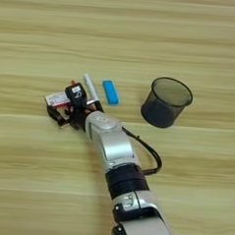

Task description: Move the objects on the table

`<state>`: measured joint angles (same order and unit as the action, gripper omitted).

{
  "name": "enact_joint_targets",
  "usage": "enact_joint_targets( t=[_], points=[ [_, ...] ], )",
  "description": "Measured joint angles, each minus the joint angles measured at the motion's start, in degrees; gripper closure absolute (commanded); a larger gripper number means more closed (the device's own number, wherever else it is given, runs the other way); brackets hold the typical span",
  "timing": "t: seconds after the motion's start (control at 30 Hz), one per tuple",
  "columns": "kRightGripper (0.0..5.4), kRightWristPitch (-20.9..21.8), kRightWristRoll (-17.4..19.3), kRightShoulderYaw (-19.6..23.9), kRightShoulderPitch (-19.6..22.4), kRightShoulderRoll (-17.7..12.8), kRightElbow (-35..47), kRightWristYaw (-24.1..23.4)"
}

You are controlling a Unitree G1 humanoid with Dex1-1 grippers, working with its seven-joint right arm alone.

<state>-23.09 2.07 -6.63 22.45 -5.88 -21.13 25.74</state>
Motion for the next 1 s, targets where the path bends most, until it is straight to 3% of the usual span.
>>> enact_joint_targets(
  t=[0.6, 1.0],
  points=[
    [1.39, 1.24, -0.1, 0.75, -1.23, -0.31, 1.55, -1.53],
    [1.39, 2.27, 0.07, 4.15, -1.27, -1.22, 2.36, -2.86]
  ],
)
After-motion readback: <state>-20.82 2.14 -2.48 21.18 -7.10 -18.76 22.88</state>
